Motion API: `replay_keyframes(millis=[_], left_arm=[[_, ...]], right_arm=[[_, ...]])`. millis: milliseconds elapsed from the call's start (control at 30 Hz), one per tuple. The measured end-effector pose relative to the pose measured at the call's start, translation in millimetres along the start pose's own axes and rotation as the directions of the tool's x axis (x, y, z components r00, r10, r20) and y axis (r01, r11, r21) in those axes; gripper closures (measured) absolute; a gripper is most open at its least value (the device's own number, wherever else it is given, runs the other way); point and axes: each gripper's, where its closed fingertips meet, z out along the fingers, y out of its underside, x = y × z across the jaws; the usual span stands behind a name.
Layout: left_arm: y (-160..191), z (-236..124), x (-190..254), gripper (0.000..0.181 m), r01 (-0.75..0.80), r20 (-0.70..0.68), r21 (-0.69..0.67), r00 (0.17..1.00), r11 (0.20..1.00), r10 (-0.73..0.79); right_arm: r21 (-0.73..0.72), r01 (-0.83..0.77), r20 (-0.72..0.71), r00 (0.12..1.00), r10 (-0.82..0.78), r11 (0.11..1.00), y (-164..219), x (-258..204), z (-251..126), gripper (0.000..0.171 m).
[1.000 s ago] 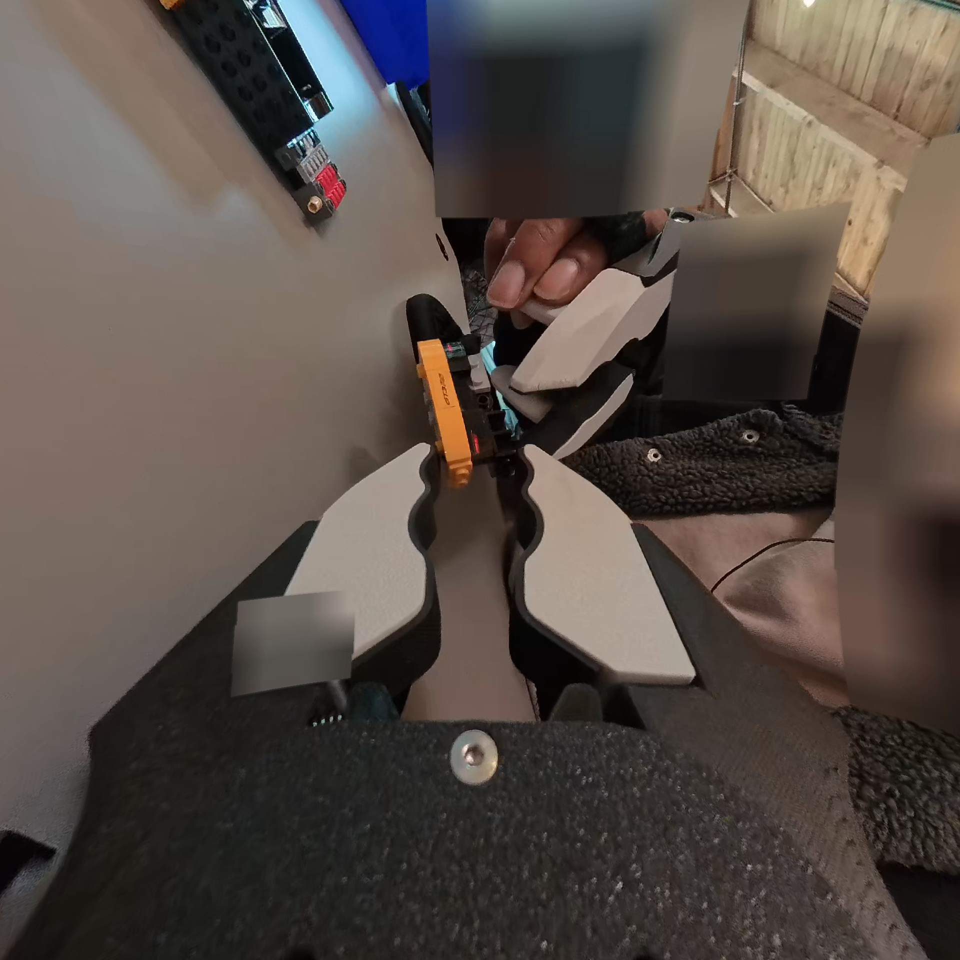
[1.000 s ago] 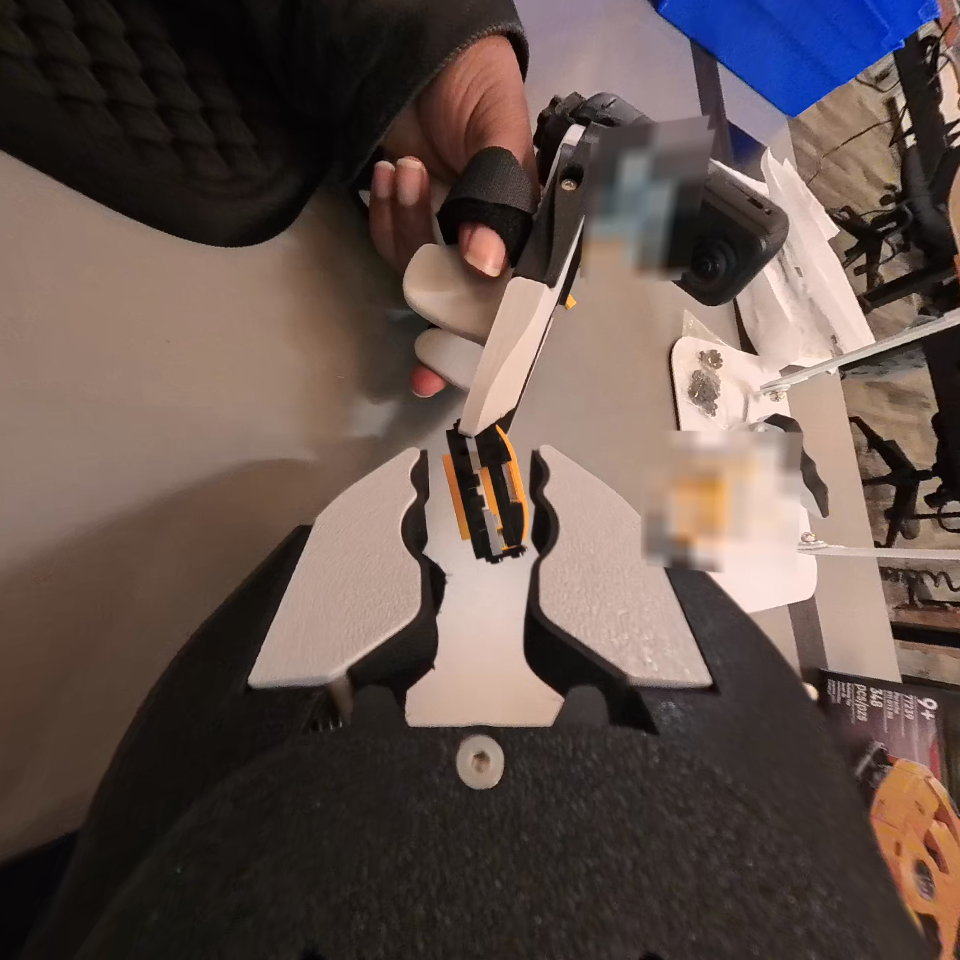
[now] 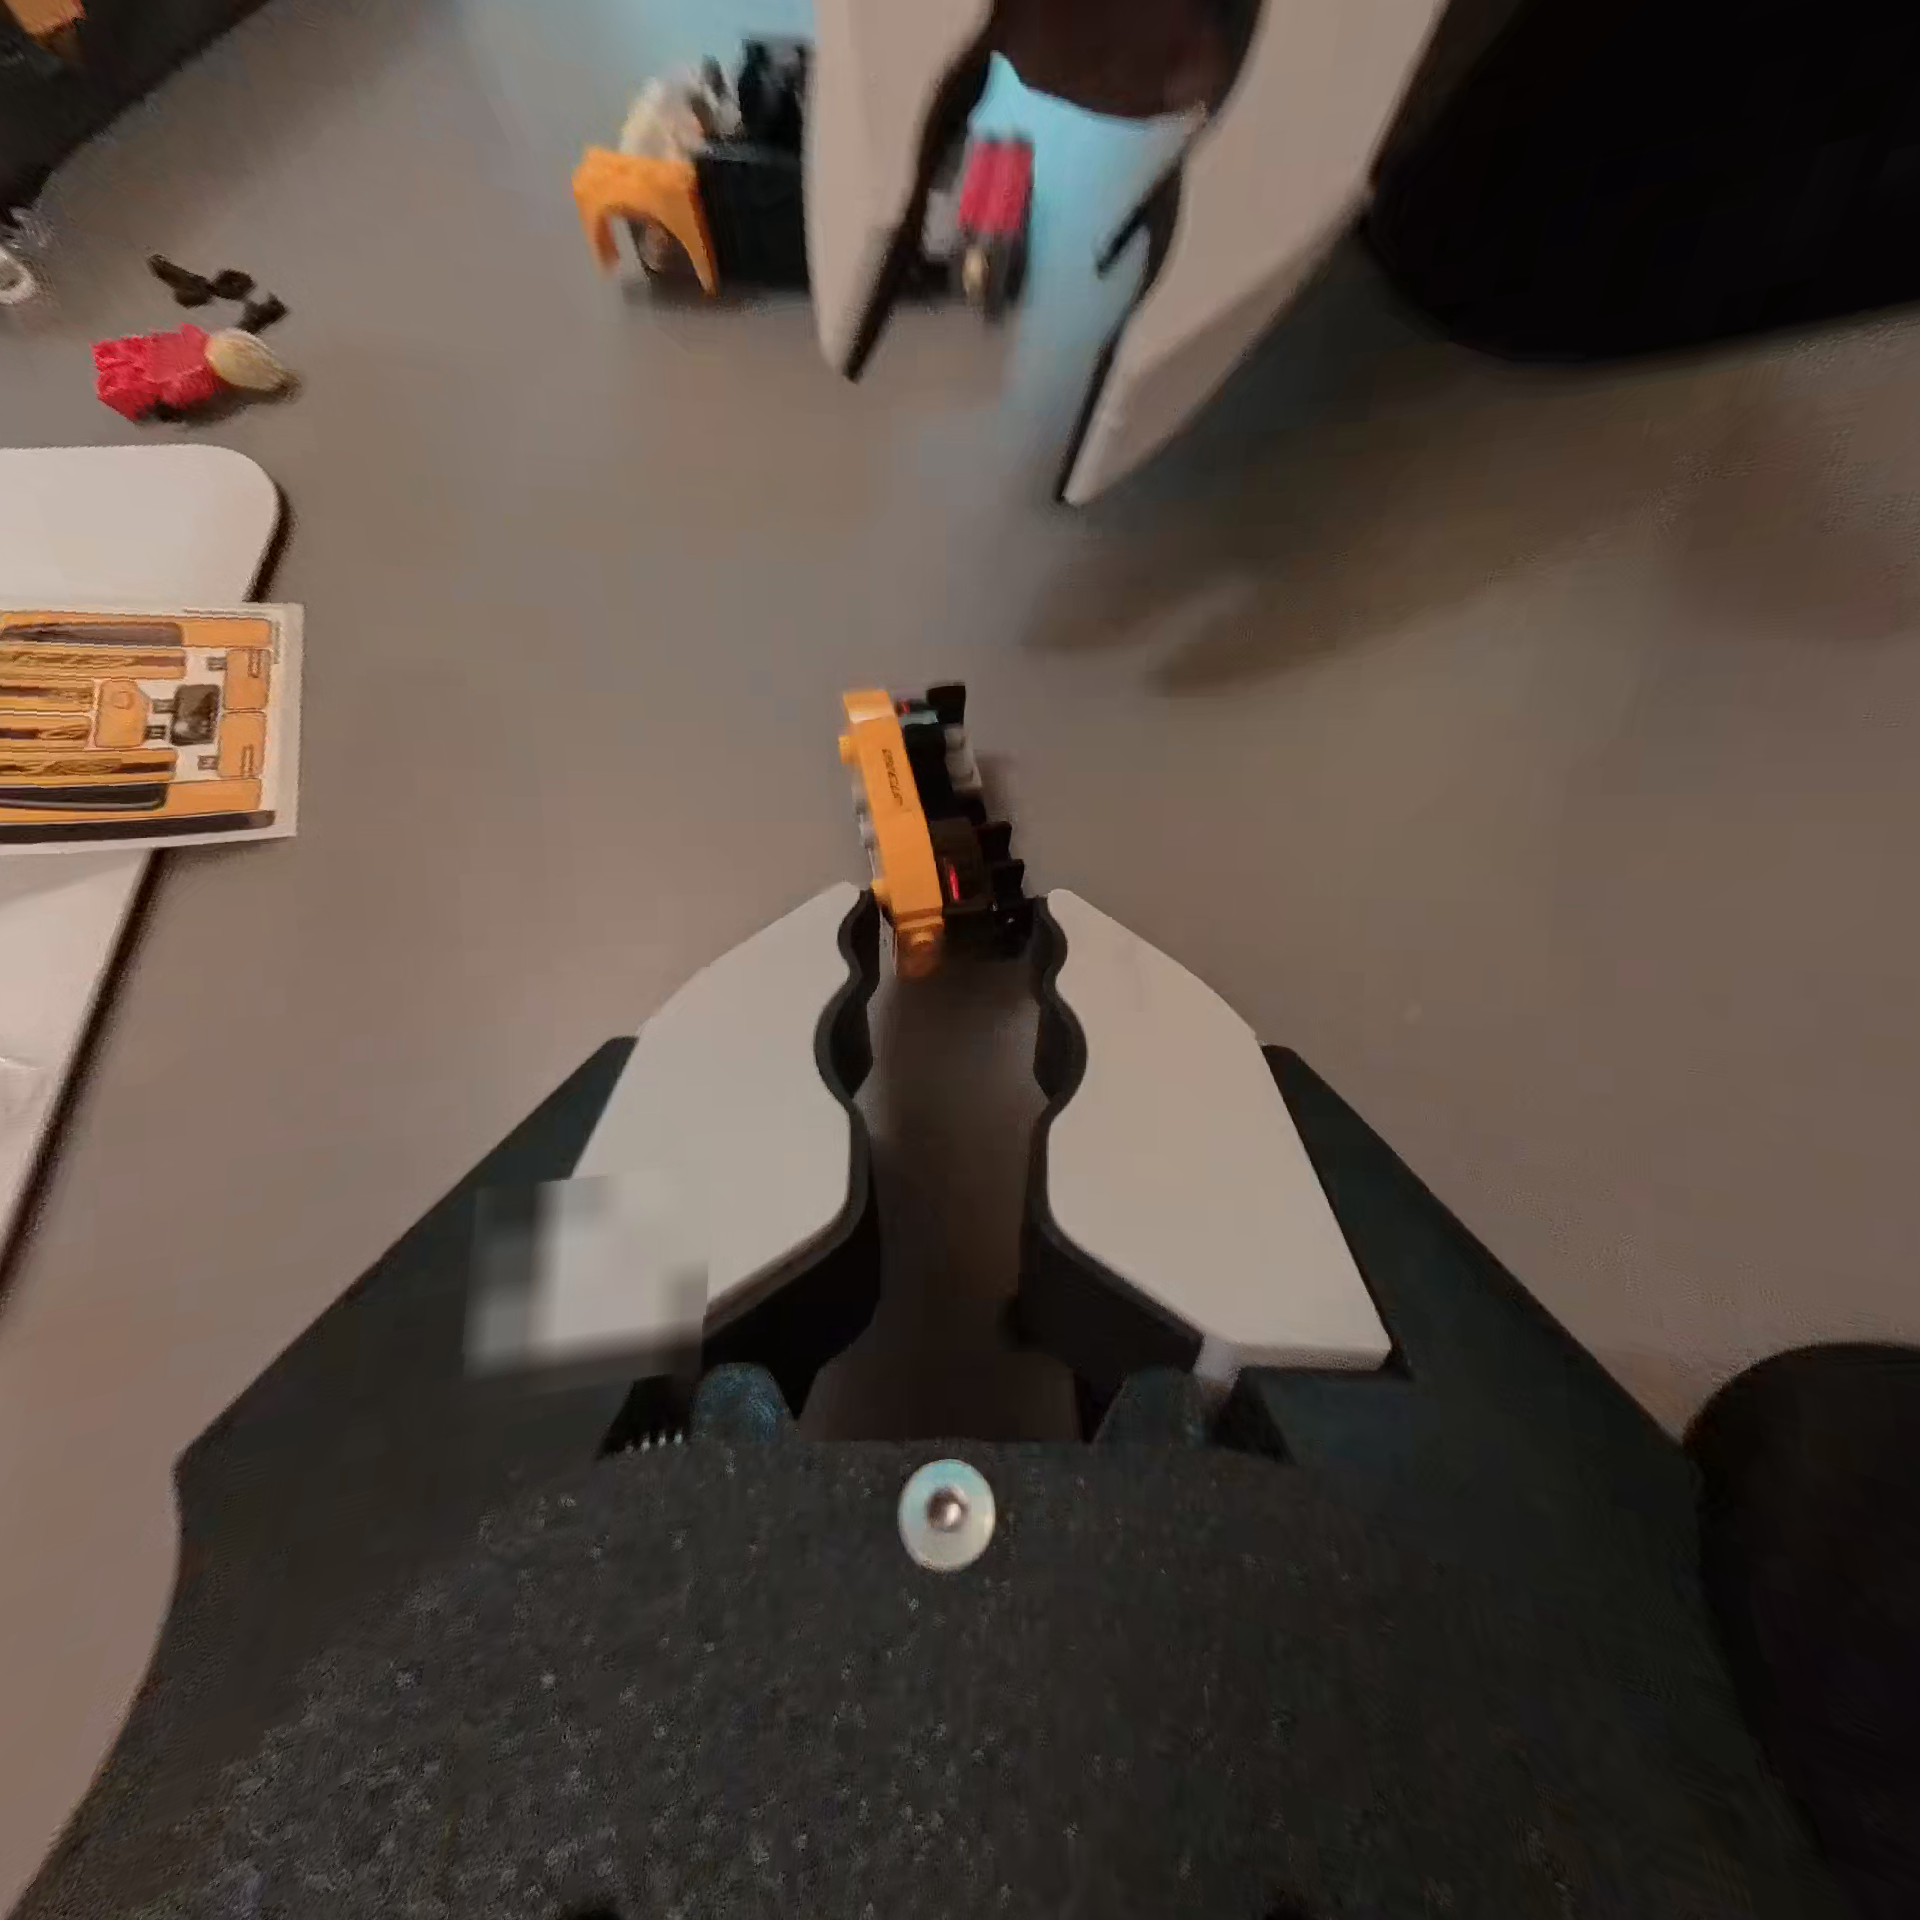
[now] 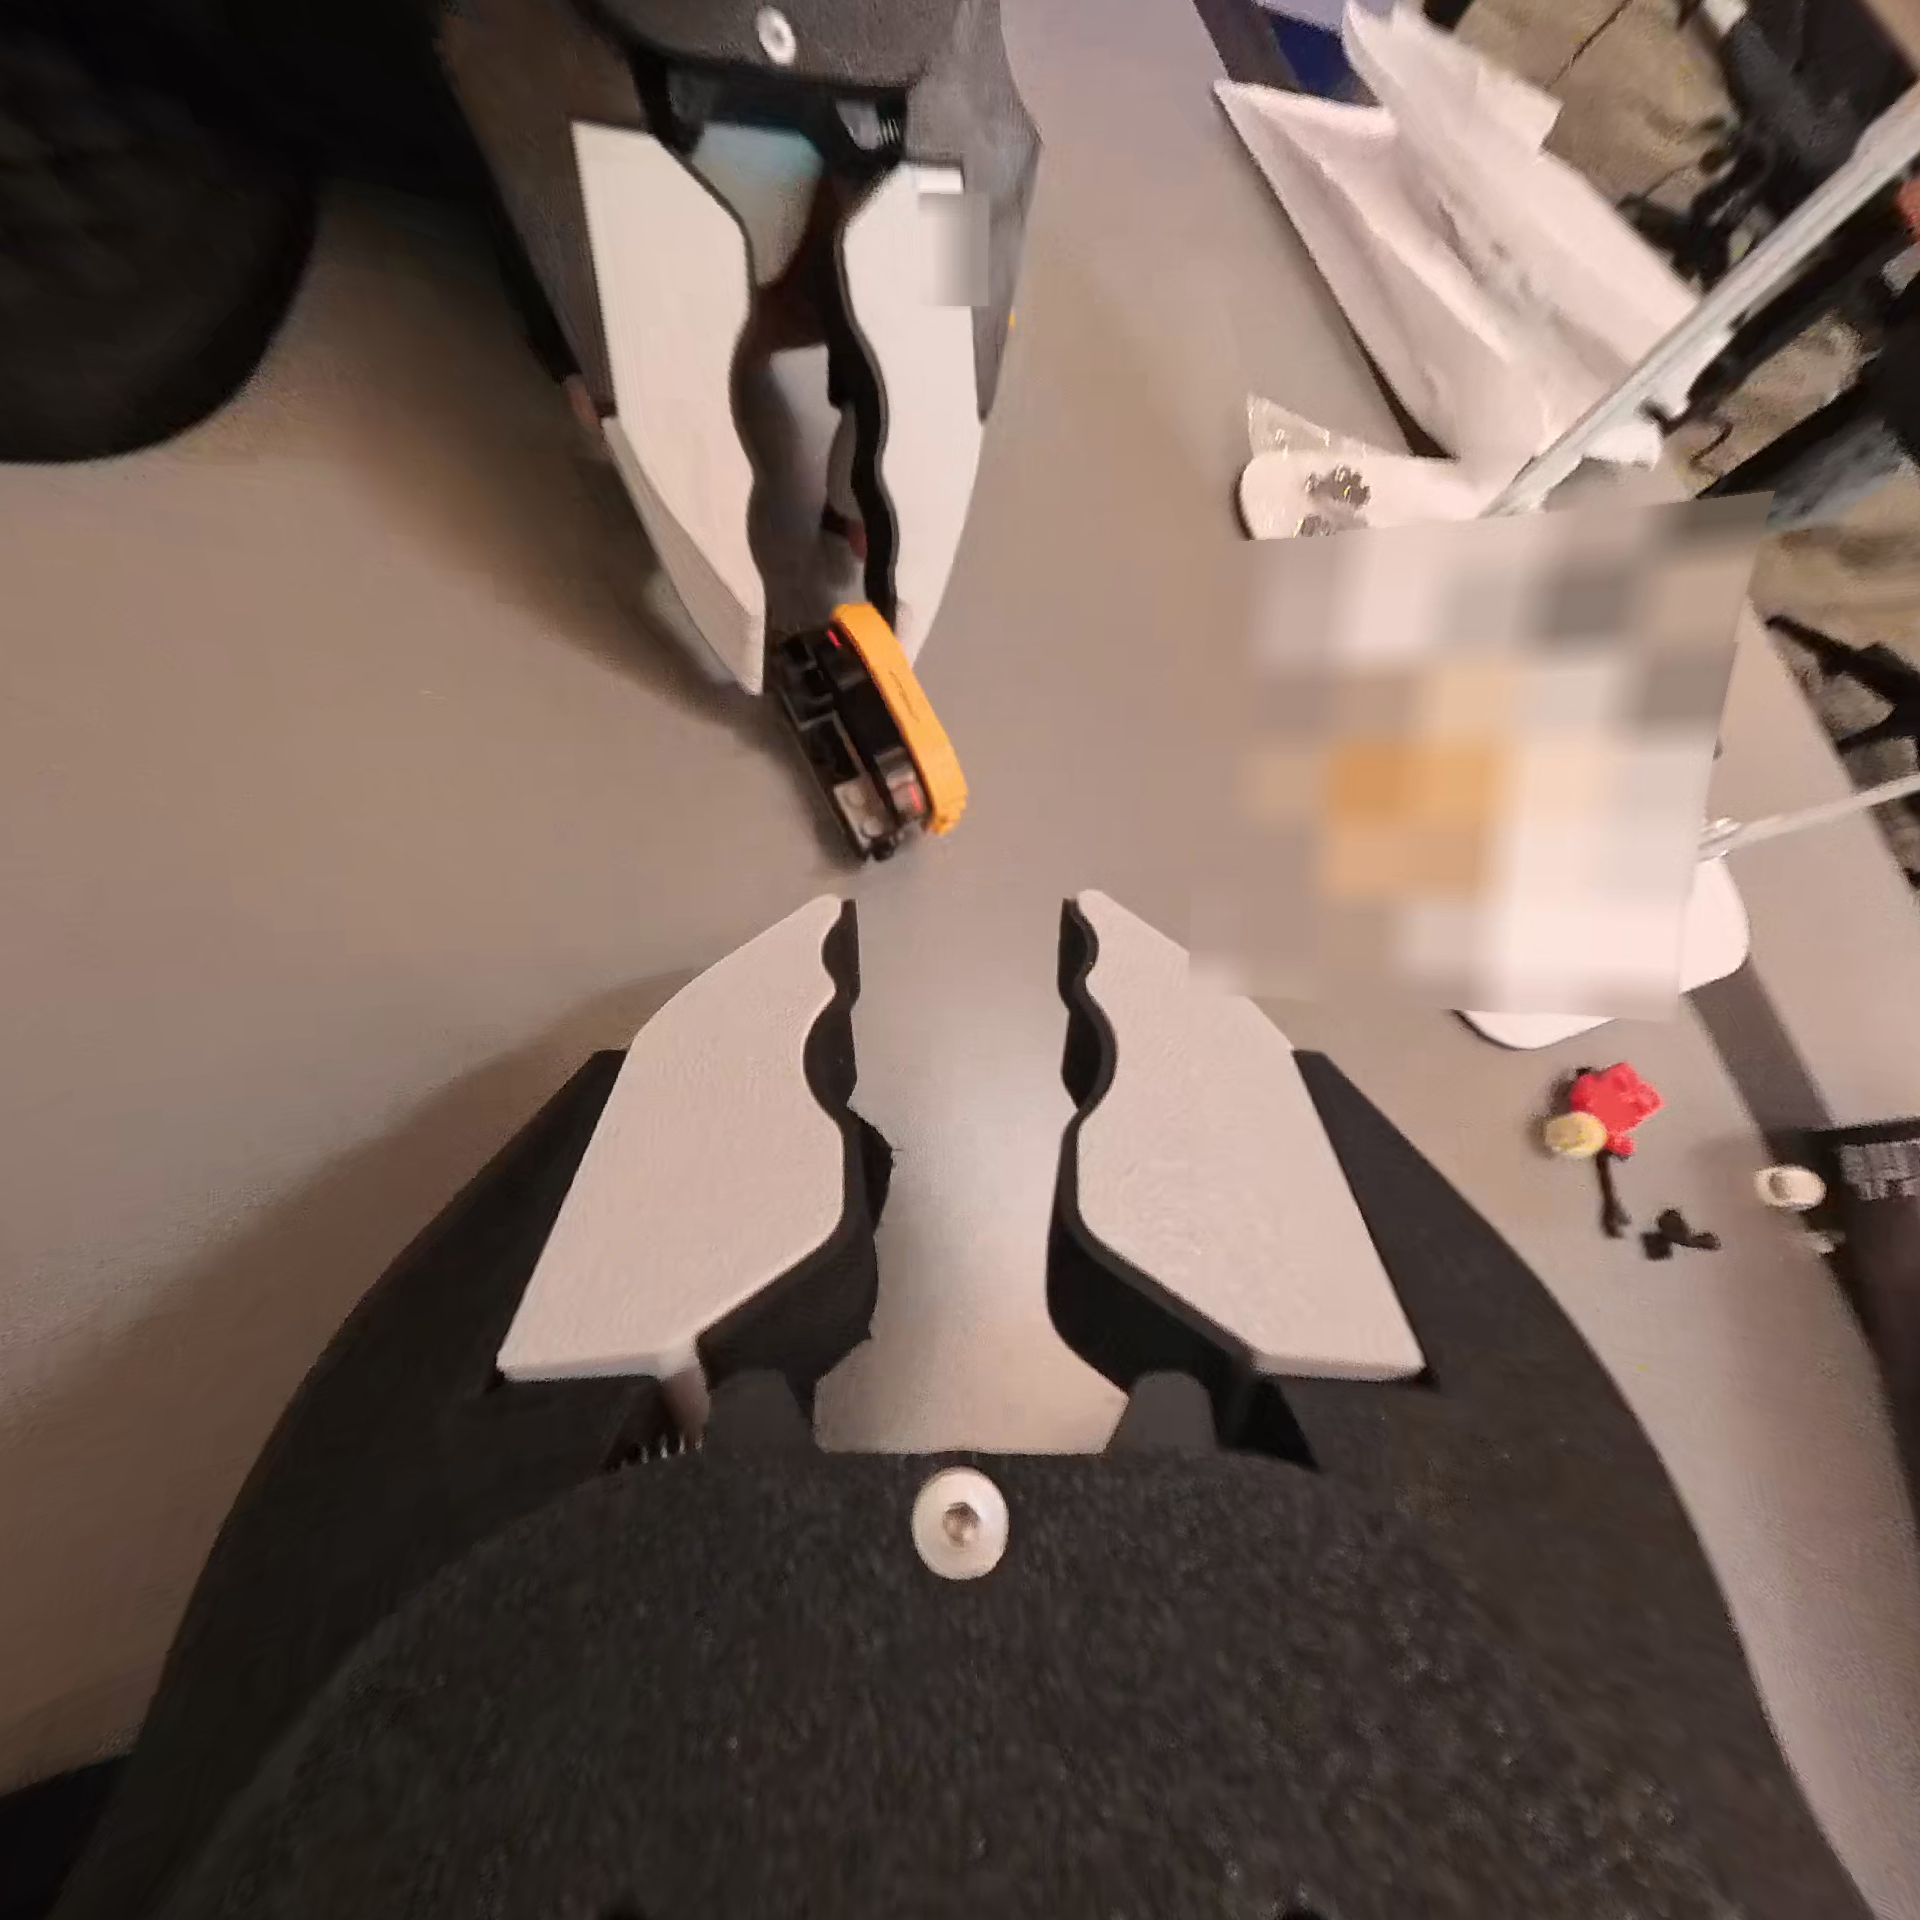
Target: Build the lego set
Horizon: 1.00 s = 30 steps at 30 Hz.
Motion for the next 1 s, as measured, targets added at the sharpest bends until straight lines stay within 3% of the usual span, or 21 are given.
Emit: replay_keyframes(millis=[667,767,1000], left_arm=[[-1.6,-0.5,-2.6,0.144,-0.017,0.021,0.015,1.0,1.0,0.017],[3.6,1.5,-5.8,0.153,-0.063,0.063,-0.03,0.996,0.998,0.065],[-0.8,3.4,-4.6,0.154,-0.263,0.148,-0.059,0.952,0.963,0.269]], right_arm=[[0.007,-0.081,0.035,0.996,0.08,0.997,11.0,-7.4,11.4,0.141],[0.02,-0.084,0.038,0.996,0.083,0.996,9.3,-9.0,12.7,0.141],[0.054,-0.084,0.044,0.996,0.082,0.995,6.4,-10.6,12.9,0.142]])
